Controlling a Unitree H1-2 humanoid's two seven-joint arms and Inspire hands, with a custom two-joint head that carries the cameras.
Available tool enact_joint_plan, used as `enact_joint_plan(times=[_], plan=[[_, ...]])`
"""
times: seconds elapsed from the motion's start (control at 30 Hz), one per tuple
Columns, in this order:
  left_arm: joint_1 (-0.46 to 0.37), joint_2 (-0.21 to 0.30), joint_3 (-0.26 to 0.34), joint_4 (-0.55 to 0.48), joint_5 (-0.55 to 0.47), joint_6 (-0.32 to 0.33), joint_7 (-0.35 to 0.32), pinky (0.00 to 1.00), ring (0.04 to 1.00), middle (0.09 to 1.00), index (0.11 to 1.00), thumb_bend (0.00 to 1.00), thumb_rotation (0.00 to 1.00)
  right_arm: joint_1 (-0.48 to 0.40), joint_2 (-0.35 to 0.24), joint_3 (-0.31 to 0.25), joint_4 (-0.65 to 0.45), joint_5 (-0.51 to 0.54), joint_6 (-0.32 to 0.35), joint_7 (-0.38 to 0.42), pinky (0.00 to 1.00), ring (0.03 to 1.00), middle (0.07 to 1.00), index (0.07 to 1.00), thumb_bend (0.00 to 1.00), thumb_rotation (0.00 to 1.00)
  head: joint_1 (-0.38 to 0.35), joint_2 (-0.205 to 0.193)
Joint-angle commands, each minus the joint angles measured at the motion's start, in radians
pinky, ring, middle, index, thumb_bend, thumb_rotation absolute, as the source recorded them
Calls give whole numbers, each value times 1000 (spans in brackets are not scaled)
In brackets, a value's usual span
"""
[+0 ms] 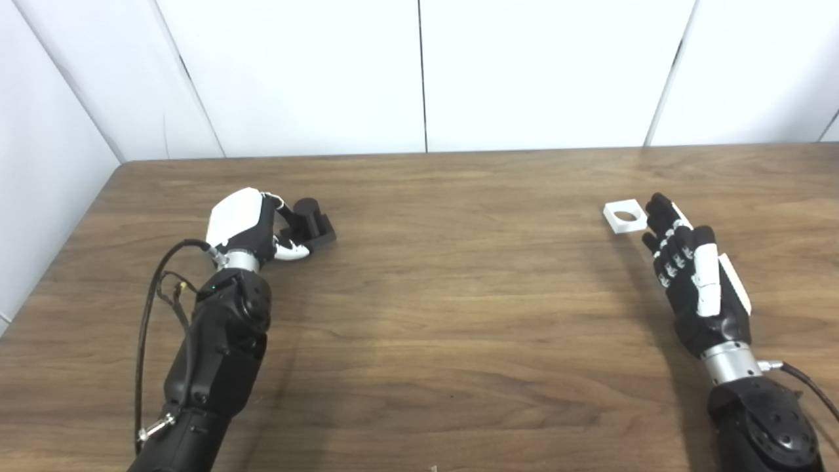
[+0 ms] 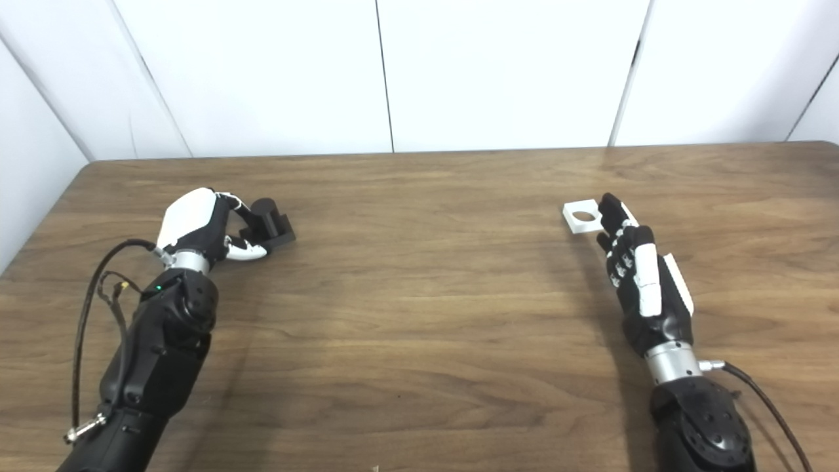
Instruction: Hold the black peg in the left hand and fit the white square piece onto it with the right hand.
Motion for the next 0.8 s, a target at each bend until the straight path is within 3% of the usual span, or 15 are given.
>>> enact_joint_plan(times=[0.0, 0.33, 0.43, 0.77], plan=[[-17, 21, -2, -32, -5, 5, 16, 966, 993, 871, 487, 519, 54, 107, 44, 13, 76, 20, -4, 6, 1000, 1000, 964, 940, 639, 1000, 1, 1], [16, 8, -6, -72, -39, 4, 0, 956, 990, 875, 485, 518, 51, 107, 44, 12, 77, 20, -2, 6, 1000, 1000, 963, 939, 634, 999, 0, 2], [30, 7, -19, -86, -34, 6, -5, 893, 986, 871, 486, 518, 56, 106, 45, 13, 83, 17, -8, 6, 1000, 1000, 963, 939, 648, 994, 0, 2], [95, 3, -73, -138, -43, -42, 37, 892, 962, 866, 486, 518, 55, 106, 45, 14, 70, 19, 0, 6, 1000, 1000, 965, 943, 645, 997, -7, 8]])
